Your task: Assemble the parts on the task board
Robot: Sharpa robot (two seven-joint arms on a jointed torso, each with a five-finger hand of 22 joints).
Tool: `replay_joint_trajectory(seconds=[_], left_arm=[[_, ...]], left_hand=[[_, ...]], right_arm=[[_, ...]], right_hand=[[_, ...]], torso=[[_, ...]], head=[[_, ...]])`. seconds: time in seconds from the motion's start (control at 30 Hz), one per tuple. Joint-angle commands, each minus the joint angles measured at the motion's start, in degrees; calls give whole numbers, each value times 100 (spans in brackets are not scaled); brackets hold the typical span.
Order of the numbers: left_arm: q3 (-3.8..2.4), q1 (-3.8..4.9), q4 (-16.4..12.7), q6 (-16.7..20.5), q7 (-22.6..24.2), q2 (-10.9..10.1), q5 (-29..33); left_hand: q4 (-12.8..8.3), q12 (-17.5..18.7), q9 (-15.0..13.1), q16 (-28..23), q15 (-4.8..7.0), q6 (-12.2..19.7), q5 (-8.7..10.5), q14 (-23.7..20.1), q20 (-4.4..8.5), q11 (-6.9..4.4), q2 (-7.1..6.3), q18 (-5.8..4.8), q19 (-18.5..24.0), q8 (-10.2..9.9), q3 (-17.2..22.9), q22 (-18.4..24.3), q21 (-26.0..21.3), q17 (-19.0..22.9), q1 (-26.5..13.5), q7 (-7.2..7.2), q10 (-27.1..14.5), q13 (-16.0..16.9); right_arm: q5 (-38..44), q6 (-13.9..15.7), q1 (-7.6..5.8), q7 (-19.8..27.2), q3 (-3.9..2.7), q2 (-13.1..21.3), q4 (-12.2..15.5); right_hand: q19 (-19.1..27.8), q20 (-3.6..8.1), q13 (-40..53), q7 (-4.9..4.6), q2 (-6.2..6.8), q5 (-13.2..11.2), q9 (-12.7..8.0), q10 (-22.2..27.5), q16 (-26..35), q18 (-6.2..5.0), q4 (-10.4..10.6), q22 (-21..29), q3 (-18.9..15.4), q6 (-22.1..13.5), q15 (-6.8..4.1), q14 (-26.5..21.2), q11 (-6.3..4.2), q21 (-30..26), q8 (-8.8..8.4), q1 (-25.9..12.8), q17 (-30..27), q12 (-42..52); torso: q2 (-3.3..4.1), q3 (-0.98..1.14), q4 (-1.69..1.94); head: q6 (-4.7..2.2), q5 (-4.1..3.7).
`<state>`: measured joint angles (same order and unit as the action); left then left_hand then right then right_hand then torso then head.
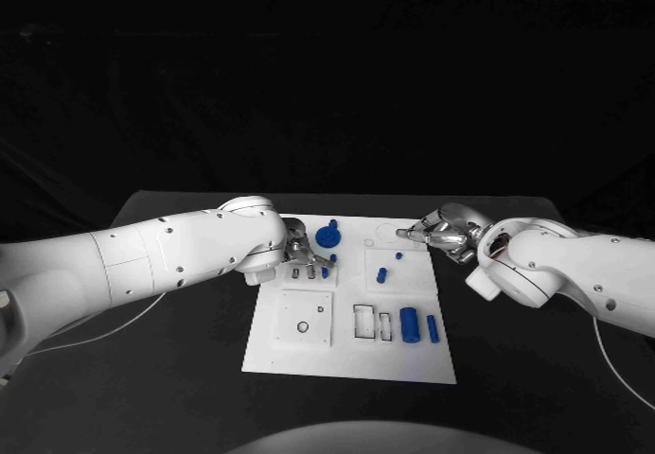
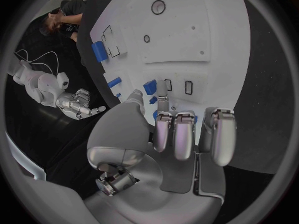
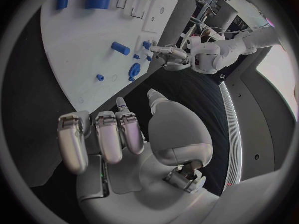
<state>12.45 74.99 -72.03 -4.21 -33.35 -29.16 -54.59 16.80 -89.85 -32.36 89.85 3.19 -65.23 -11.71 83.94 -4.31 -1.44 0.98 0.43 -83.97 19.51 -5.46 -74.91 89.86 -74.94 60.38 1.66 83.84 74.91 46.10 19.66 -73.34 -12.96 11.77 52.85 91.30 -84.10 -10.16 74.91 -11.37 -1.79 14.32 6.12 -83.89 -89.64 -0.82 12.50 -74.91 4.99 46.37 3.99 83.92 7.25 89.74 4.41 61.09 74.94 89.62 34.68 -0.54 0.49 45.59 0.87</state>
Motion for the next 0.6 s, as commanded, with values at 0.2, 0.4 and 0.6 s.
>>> replay_joint_trajectory(seconds=[0.2, 0.4, 0.6], left_arm=[[-4, -18, 75, 27, 82, 82, -39], [-4, -22, 102, 26, 92, 130, -22], [-4, -34, 170, -19, 58, 210, -14]], left_hand=[[-6, -15, -113, 15, -10, -45, 369, 606, 23, 15, 123, -43, -603, -91, -147, -1509, 14, -1506, 25, 13, 616, 1509], [-5, -15, -151, 15, -13, -43, 486, 606, 21, 20, 147, -43, -603, -118, -200, -1509, 14, -1506, 26, 17, 616, 1509], [-11, -15, -203, 15, -17, -35, 624, 606, 17, 23, 236, -43, -603, -158, -230, -1509, 14, -1506, 105, 21, 616, 1509]], right_arm=[[34, -110, 10, -43, 1, -11, -7], [35, -122, 12, -61, 1, -11, -5], [35, -142, 12, -77, 1, -15, -5]], right_hand=[[-590, -35, 1509, -17, -39, 32, 6, -611, -36, 82, 25, -1509, -6, -34, 37, 608, 34, 26, 28, -42, 1506, 38], [-590, -36, 1509, -18, -40, 32, 7, -611, -36, 82, 27, -1509, -8, -34, 38, 608, 36, 26, 29, -44, 1506, 38], [-590, -38, 1509, -22, -42, 33, 8, -611, -36, 82, 35, -1509, -16, -38, 41, 608, 40, 26, 30, -49, 1506, 38]], torso=[[4, -3, -6], [7, -1, -9], [4, 4, -6]], head=[[-8, -14], [1, -20], [8, -24]])
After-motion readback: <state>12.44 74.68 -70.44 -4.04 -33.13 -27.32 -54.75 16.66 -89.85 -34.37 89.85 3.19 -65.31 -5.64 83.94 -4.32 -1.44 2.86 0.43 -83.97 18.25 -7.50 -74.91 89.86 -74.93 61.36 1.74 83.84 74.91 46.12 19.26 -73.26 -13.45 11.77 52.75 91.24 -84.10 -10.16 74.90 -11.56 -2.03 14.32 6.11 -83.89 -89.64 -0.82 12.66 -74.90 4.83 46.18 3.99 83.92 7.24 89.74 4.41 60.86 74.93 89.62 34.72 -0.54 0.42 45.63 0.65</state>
